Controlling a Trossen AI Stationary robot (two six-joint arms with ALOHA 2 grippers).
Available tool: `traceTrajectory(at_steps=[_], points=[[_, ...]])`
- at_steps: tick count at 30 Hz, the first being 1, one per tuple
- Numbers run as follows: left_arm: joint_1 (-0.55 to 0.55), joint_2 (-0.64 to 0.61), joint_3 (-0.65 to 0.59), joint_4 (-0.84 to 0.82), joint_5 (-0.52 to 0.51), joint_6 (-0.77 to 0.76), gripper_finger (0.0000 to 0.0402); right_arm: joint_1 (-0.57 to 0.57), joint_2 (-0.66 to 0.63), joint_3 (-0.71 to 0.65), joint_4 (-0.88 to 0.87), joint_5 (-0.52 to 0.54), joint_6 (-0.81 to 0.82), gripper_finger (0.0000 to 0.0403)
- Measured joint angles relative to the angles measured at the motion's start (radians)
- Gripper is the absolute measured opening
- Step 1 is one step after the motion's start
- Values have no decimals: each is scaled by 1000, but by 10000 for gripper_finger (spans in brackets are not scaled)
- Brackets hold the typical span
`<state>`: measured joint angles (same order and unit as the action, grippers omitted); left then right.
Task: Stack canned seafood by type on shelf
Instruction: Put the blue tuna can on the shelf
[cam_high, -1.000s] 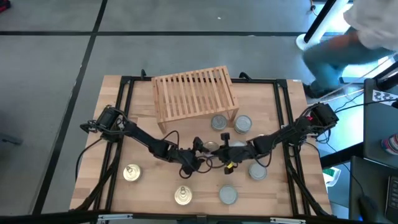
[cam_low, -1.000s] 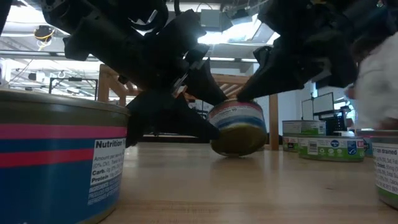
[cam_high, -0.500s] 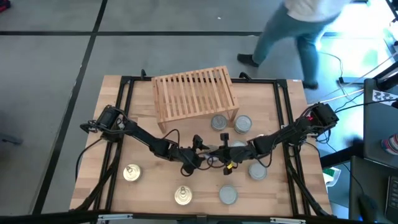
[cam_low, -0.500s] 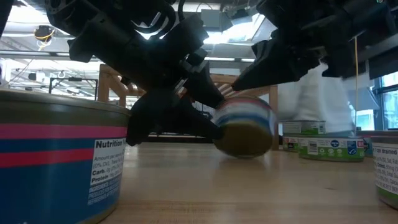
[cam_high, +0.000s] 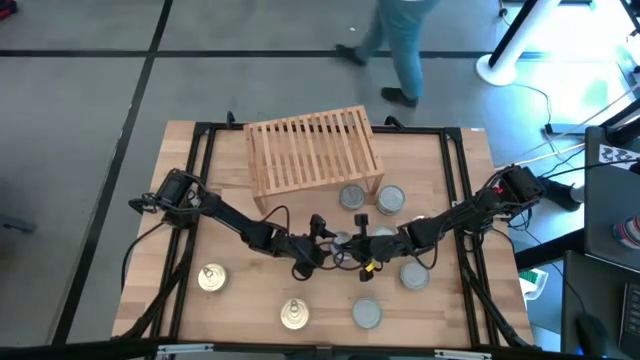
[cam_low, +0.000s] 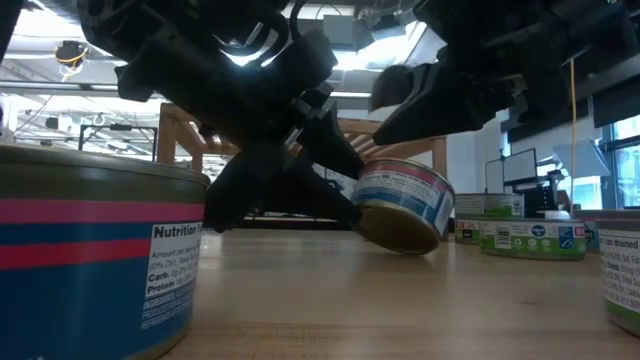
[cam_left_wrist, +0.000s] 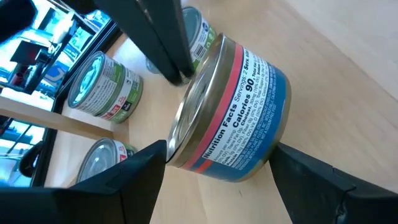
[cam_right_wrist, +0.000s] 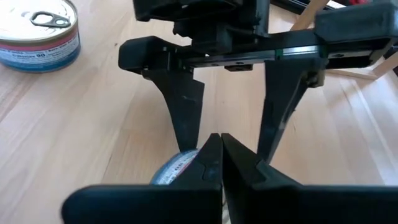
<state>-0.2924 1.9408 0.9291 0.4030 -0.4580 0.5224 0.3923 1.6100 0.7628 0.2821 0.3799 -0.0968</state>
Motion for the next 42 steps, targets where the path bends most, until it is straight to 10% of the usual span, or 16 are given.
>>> traceTrajectory(at_steps=[22,42], points=[[-1,0,0,2,0,1,280,-26,-129,-1,-465,99,255,16],[-1,0,0,5,1,1,280,-40,7,-1,-455,21,302,17]])
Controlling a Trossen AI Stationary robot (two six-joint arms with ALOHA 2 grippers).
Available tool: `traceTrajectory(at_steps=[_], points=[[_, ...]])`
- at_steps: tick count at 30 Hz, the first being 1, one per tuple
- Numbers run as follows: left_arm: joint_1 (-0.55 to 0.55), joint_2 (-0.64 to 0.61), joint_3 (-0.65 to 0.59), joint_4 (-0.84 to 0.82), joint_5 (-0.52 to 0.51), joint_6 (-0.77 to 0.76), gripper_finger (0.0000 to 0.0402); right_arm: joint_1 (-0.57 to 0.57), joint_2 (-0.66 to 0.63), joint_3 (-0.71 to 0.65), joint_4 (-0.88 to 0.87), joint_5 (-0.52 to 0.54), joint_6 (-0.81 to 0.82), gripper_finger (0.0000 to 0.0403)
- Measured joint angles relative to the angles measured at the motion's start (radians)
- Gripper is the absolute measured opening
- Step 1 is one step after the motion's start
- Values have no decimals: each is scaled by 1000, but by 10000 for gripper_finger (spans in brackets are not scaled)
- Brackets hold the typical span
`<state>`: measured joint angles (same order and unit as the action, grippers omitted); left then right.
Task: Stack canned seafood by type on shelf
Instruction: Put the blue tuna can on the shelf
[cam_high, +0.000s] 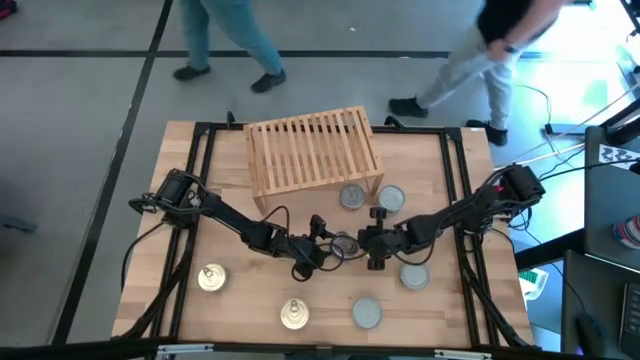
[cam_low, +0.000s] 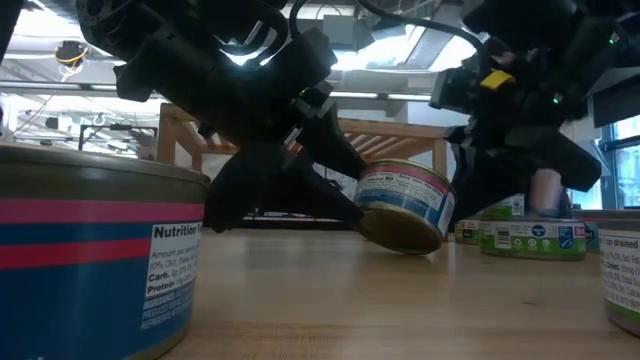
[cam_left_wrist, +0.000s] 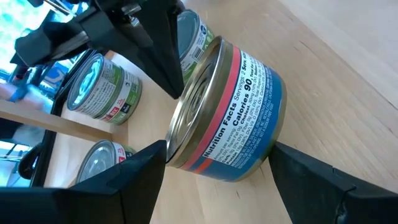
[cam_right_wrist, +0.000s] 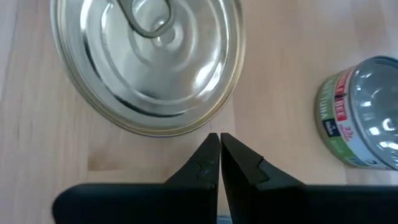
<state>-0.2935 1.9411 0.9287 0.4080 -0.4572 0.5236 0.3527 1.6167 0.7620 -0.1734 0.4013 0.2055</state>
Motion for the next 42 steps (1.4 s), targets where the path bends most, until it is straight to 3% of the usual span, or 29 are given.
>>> traceTrajectory(at_steps=[22,25,31,39,42], points=[[0,0,0,8,-4,40,279,0,6,-1,138,-56,-2,17],[0,0,0,7,-3,69,261,0,6,-1,138,-56,-2,17],[0,0,0,0,-2,80,189,0,6,-1,135,-56,-2,17],[-11,-1,0,0,-2,81,188,0,6,-1,135,-55,-1,19],[-20,-1,0,0,-3,80,188,0,4,-1,139,-55,-1,38]])
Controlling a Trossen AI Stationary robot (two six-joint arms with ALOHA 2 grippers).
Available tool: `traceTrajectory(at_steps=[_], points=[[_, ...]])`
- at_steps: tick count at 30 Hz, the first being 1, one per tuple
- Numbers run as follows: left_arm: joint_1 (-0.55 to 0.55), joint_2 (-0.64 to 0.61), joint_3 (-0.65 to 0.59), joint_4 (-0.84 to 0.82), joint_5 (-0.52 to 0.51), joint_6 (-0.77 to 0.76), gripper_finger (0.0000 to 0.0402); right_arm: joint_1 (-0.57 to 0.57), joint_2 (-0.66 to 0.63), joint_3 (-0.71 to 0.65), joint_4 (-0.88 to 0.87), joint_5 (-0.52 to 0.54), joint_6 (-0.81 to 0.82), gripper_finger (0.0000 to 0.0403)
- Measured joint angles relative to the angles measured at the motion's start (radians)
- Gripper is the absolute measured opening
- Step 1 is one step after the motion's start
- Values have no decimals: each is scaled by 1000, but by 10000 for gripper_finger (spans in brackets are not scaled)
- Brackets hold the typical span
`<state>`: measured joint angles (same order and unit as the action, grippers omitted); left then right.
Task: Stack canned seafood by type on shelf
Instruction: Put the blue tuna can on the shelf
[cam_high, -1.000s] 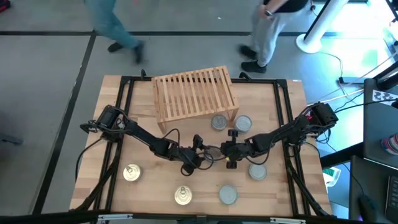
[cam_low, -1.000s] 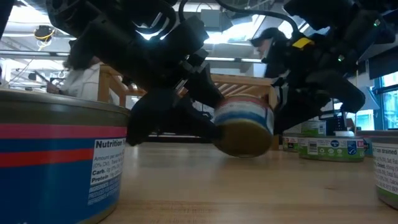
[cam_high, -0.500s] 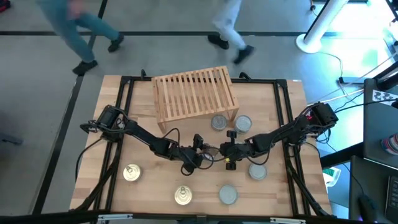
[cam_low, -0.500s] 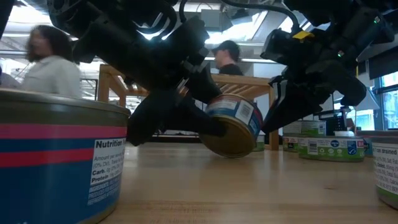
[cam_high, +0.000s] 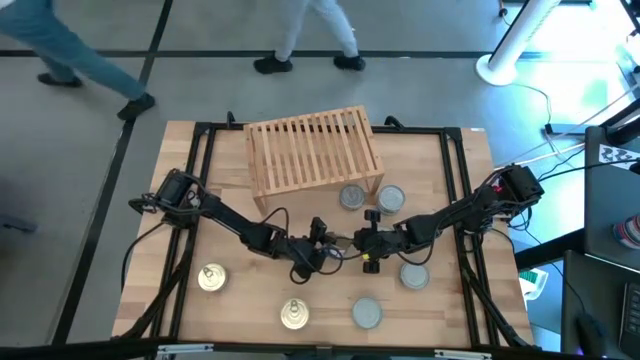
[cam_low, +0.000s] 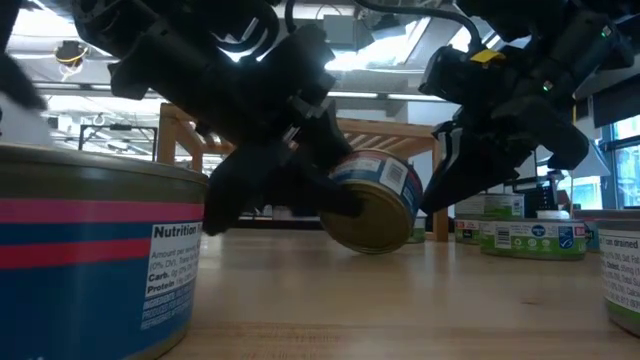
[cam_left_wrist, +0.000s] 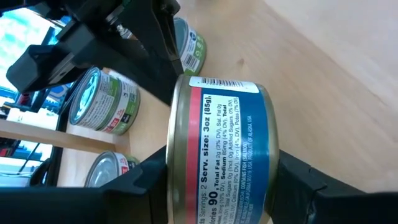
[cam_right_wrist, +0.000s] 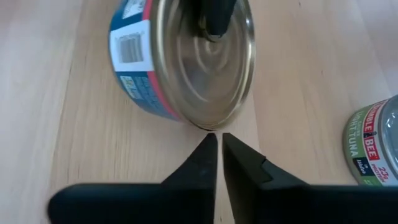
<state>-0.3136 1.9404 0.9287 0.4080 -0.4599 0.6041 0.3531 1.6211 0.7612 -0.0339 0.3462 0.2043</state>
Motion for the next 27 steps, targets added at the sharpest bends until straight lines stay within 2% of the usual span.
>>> traceTrajectory(at_steps=[6,10,14,22,27], points=[[-24,-1,-1,26,-57,6,194,0,0,47,-55,2,-1,124],[-35,-25,-1,43,-98,24,191,0,0,138,-208,11,-1,180],[-40,-82,-1,39,-181,25,191,0,-1,236,-394,9,0,218],[-38,-245,0,-78,-321,70,192,0,-1,415,-637,7,-17,237],[-37,-358,0,-96,-384,176,195,0,-2,489,-740,1,-80,237]])
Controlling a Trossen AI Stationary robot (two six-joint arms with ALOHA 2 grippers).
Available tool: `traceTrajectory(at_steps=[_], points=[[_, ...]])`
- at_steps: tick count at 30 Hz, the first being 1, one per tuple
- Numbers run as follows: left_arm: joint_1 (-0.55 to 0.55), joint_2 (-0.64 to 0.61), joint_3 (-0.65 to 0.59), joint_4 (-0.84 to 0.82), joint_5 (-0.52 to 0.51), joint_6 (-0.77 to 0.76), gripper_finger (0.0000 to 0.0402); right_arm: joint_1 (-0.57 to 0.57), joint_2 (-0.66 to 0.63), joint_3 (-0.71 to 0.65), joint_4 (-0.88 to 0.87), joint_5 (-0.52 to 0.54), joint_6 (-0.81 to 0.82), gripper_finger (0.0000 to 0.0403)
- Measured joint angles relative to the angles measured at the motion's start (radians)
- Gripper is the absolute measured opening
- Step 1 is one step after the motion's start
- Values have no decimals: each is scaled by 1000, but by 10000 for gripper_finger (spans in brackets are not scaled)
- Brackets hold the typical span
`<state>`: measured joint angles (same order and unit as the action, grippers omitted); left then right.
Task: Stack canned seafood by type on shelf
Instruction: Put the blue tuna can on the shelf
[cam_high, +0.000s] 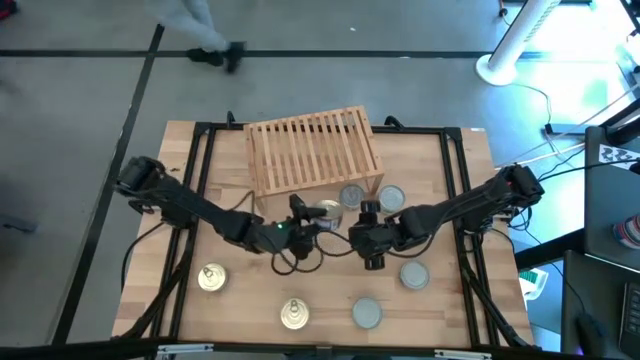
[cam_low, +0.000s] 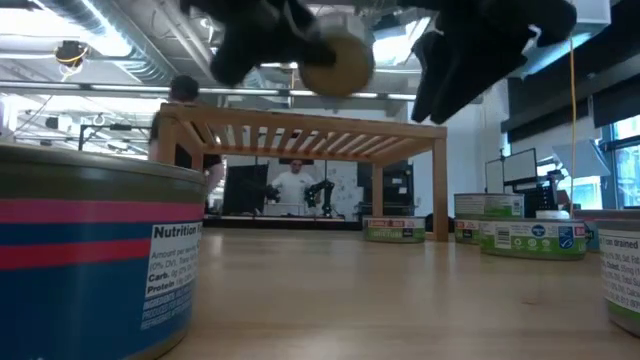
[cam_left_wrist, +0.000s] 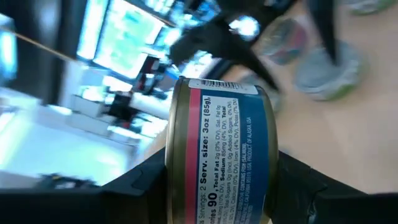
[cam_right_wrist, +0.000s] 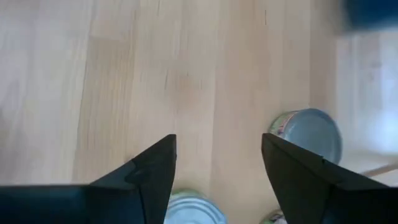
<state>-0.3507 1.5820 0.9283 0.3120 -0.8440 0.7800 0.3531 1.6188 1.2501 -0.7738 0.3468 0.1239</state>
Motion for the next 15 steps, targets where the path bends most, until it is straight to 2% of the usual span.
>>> traceTrajectory(at_steps=[9,15], points=[[60,-185,1,-55,-208,217,193,0,-22,13,-68,23,-28,237],[166,-263,1,-209,-246,214,200,0,-22,13,-60,86,-34,237]])
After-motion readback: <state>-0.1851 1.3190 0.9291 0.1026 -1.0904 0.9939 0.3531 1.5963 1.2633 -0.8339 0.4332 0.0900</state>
